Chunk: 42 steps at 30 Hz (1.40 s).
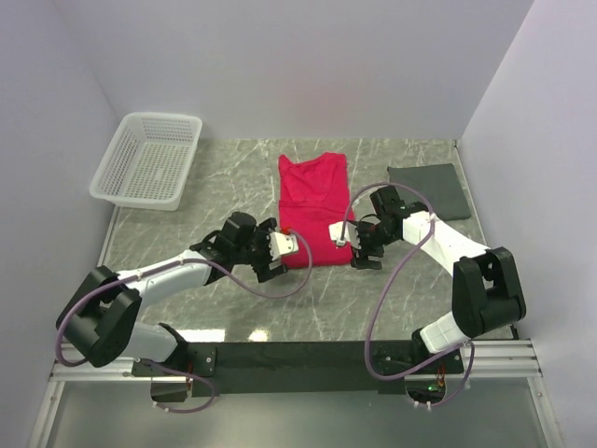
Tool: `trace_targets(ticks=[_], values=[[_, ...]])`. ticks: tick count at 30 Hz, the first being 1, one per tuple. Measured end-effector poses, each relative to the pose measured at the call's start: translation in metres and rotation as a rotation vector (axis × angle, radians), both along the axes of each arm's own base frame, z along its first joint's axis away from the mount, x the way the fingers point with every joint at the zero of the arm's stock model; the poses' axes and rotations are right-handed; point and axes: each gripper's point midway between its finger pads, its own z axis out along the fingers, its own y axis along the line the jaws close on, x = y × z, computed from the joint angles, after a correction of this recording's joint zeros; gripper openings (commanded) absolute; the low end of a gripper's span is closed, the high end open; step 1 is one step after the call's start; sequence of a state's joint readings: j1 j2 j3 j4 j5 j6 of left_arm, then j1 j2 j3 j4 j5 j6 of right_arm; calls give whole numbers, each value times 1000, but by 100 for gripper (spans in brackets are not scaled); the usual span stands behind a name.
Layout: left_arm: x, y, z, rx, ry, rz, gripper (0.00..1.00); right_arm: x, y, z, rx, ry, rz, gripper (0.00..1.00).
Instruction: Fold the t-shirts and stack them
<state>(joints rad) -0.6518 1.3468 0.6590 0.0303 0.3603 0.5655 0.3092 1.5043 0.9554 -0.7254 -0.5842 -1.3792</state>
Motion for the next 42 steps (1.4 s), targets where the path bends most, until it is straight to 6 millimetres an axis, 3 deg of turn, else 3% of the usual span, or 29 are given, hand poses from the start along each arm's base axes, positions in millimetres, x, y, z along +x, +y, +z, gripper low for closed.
trace_targets(ticks=[9,14,21,26,35,38,39,42], values=[[15,-10,-19,64,-52,-64,88,-7,2,-2,22,14,6,81],[13,-14,-29,89,-45,-92,85,-8,3,-1,35,19,6,81],[13,-25,-36,115,-47,-127,72,0,4,4,54,19,-13,79],[13,-23,-49,160,-27,-124,67,2,3,5,58,20,-23,79],[21,-20,-57,227,-59,-102,38,8,-1,8,60,7,-36,79],[26,-24,-58,238,-67,-95,24,8,-1,8,56,-2,-20,79],[27,-24,-58,241,-69,-93,13,8,0,8,51,-8,-10,78],[27,-24,-59,247,-70,-90,6,8,1,6,32,-24,12,79]])
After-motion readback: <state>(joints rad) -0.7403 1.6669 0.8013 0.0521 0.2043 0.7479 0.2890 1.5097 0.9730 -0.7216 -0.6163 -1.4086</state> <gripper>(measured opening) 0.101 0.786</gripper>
